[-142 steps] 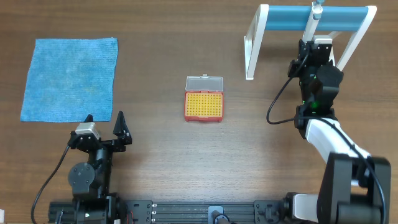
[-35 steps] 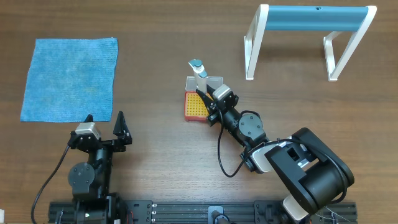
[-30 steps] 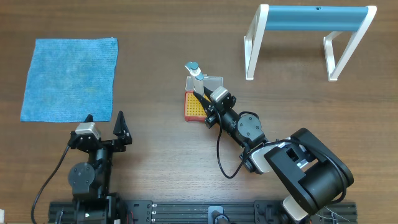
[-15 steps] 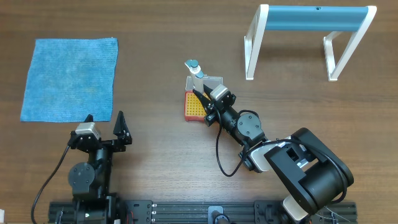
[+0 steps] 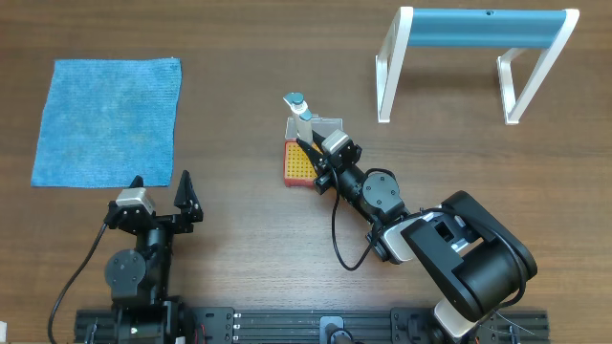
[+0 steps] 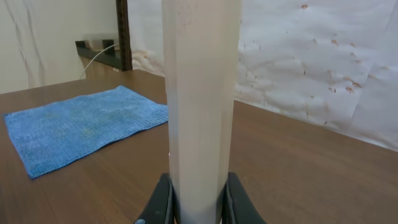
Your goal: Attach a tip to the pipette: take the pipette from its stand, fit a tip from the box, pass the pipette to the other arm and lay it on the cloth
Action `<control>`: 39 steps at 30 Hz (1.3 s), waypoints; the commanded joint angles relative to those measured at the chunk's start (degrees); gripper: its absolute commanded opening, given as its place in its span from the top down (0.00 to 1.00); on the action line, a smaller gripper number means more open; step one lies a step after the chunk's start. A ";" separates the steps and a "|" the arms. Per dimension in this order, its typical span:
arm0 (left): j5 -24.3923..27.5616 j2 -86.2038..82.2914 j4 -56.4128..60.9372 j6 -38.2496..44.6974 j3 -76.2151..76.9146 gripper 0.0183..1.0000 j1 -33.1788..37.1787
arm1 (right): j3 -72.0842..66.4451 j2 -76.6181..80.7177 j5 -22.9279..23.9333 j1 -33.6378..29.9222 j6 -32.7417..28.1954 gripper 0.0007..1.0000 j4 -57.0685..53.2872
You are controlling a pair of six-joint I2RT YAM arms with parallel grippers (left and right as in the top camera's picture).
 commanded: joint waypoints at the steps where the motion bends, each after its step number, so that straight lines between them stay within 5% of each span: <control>1: -0.59 -0.31 -0.52 0.94 -0.04 0.10 0.15 | 1.29 0.90 -0.33 -0.33 -0.42 0.93 0.22; 39: -0.59 -0.31 -0.52 0.96 -0.04 0.10 0.15 | -4.83 8.07 -0.35 -0.33 -0.42 0.93 0.31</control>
